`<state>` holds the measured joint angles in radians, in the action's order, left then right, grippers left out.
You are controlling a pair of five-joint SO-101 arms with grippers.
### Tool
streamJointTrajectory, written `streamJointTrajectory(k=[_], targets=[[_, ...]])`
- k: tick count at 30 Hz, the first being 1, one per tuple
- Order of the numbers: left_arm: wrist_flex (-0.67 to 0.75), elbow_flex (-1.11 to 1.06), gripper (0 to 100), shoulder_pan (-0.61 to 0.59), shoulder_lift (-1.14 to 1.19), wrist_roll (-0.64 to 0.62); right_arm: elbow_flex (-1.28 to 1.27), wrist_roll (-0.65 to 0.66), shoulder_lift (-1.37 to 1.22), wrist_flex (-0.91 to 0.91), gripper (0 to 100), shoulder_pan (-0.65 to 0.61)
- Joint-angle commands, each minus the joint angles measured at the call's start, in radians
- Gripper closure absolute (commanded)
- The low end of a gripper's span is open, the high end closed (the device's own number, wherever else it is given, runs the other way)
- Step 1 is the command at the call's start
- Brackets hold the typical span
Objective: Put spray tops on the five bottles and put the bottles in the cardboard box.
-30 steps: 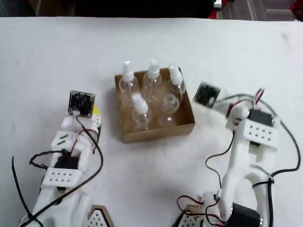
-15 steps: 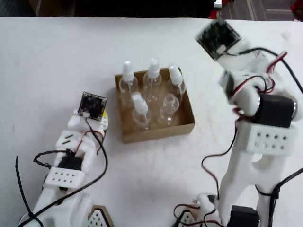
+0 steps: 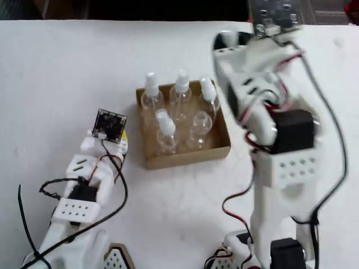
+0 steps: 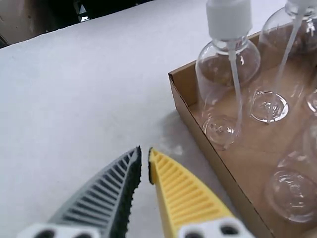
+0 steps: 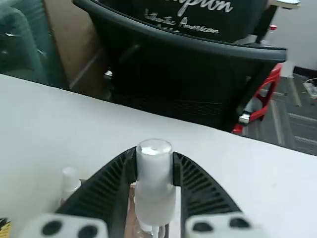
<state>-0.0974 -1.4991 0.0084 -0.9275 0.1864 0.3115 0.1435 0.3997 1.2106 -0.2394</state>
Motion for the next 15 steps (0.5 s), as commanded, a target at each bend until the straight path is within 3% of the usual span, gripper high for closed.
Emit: streamJointTrajectory(k=[1, 8, 15], targets=[[0.031, 0.003, 97, 0.013, -0.007, 0.012, -0.100, -0.038, -0.007, -0.143, 98.2, -0.067], [0.032, 0.003, 97, 0.013, -0.007, 0.014, -0.344, -0.147, 0.111, -0.366, 98.2, -0.073], [0.032, 0.003, 97, 0.013, -0.007, 0.014, -0.629, -0.072, 0.248, -0.595, 98.3, -0.074]])
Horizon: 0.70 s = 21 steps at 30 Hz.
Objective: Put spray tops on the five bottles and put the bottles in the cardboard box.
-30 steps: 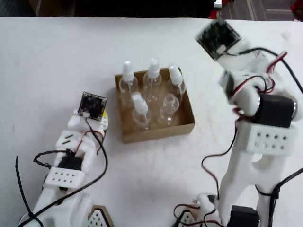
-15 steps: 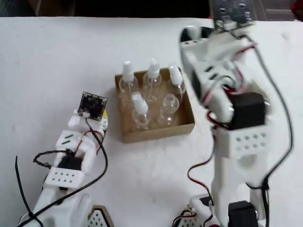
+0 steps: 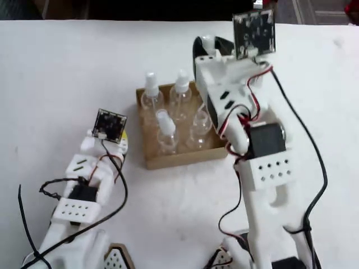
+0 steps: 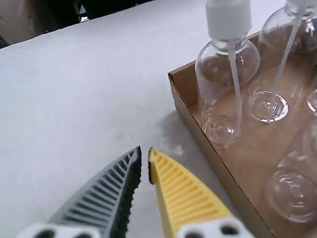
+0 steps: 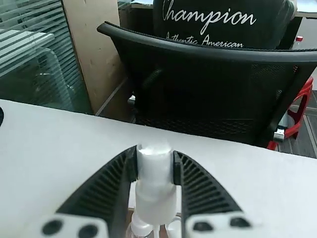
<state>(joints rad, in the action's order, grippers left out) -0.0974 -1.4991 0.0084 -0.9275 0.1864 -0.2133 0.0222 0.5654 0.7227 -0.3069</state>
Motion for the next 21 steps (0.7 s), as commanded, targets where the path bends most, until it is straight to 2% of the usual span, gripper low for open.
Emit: streamJointTrajectory(k=[1, 12, 21], targets=[[0.032, 0.005, 97, 0.013, -0.007, 0.014, -0.132, 0.058, 0.094, -0.122, 98.3, -0.007], [0.032, 0.005, 97, 0.013, -0.007, 0.014, -0.216, 0.055, 0.124, -0.140, 98.3, -0.010], [0.032, 0.005, 97, 0.013, -0.007, 0.014, -0.402, 0.054, 0.127, -0.248, 98.3, -0.085]])
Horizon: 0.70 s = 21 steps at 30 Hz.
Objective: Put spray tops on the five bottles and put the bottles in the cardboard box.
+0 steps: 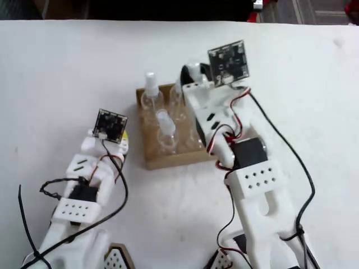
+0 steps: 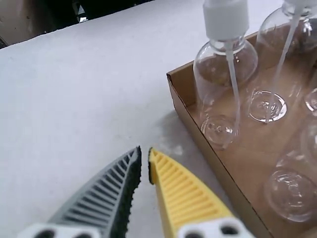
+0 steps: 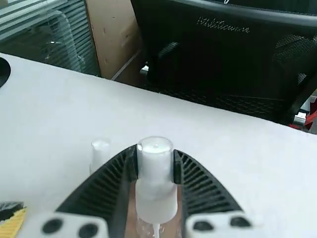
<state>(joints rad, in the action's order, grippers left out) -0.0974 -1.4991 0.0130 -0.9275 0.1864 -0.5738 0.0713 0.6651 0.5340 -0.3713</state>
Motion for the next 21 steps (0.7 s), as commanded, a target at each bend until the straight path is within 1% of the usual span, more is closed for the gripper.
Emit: streamJointTrajectory(k=[1, 7, 16, 21], targets=[[0.032, 0.005, 97, 0.008, -0.007, 0.014, -0.064, 0.005, 0.027, -0.071, 98.3, -0.021], [0.032, 0.005, 97, 0.008, -0.007, 0.014, -0.229, 0.005, 0.068, -0.191, 98.3, 0.019], [0.032, 0.005, 97, 0.008, -0.007, 0.014, -0.526, 0.014, 0.349, -0.352, 98.3, 0.021], [0.032, 0.005, 97, 0.008, -0.007, 0.014, -0.621, 0.014, 0.360, -0.409, 98.3, 0.024]])
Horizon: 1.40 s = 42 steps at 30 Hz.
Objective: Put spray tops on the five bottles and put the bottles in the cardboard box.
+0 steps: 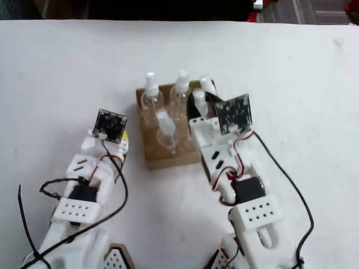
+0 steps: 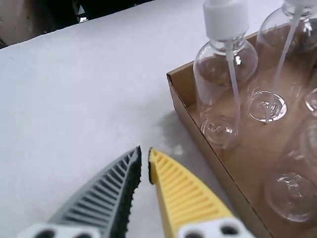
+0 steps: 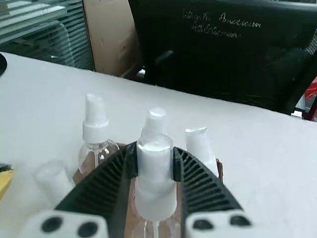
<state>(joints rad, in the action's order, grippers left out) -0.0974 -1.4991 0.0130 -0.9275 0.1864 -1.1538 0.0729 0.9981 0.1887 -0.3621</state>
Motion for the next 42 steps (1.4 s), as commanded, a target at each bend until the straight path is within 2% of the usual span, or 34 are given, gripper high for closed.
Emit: streamJointTrajectory(k=[1, 10, 29, 37, 42], targets=[[0.032, 0.005, 97, 0.008, -0.007, 0.014, -0.061, 0.012, 0.027, -0.090, 98.3, 0.015], [0.032, 0.005, 97, 0.008, -0.007, 0.014, -0.195, 0.009, 0.025, -0.283, 98.3, 0.015], [0.032, 0.005, 97, 0.010, -0.007, 0.014, -0.245, 0.002, 0.019, -0.374, 98.3, 0.005], [0.032, 0.003, 97, 0.024, -0.007, 0.015, -0.167, 0.002, -0.159, -0.375, 98.3, -0.025], [0.032, 0.003, 97, 0.024, -0.007, 0.015, -0.172, 0.002, -0.183, -0.375, 98.3, -0.016]])
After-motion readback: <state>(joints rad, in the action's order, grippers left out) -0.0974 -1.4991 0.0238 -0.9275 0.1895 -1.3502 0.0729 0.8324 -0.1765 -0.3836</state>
